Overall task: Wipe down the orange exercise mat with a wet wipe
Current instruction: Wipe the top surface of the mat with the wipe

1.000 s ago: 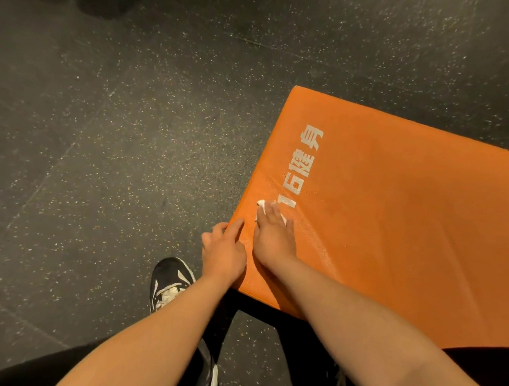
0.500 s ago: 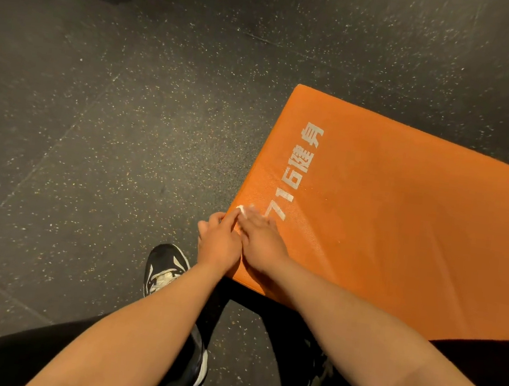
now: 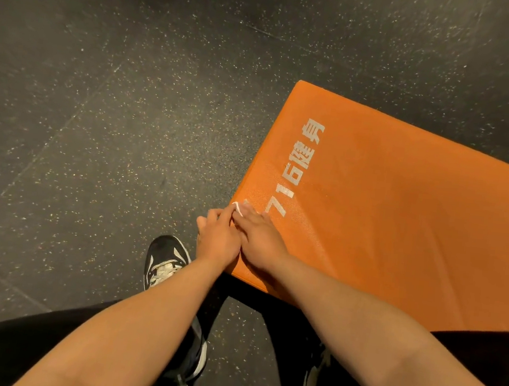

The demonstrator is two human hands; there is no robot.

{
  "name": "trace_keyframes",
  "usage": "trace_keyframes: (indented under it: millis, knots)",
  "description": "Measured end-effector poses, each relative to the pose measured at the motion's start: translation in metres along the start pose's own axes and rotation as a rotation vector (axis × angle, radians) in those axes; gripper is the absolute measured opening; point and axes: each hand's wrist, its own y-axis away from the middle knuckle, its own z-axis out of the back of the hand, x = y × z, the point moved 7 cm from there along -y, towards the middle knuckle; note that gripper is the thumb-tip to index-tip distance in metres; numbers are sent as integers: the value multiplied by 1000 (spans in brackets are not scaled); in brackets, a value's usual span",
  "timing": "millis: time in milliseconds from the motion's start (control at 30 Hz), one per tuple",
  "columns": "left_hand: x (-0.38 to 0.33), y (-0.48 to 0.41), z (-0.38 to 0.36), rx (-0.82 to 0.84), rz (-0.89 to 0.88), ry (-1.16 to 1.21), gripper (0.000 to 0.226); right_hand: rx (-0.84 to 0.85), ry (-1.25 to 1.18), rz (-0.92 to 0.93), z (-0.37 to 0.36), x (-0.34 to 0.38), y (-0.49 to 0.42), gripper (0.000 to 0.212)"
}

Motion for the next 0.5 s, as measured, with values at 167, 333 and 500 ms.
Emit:
trace_keyframes:
  millis: [167, 333, 500]
  knots:
    - [0, -1, -2, -7, -28, -82, 55, -55, 84, -289, 29, -47, -12, 55]
    - [4, -1, -5, -3, -30, -101, 53, -104, 19, -222, 11, -17, 11, 55]
    - [6, 3, -10, 13, -72, -137, 46, -54, 86, -12, -1, -14, 34, 51]
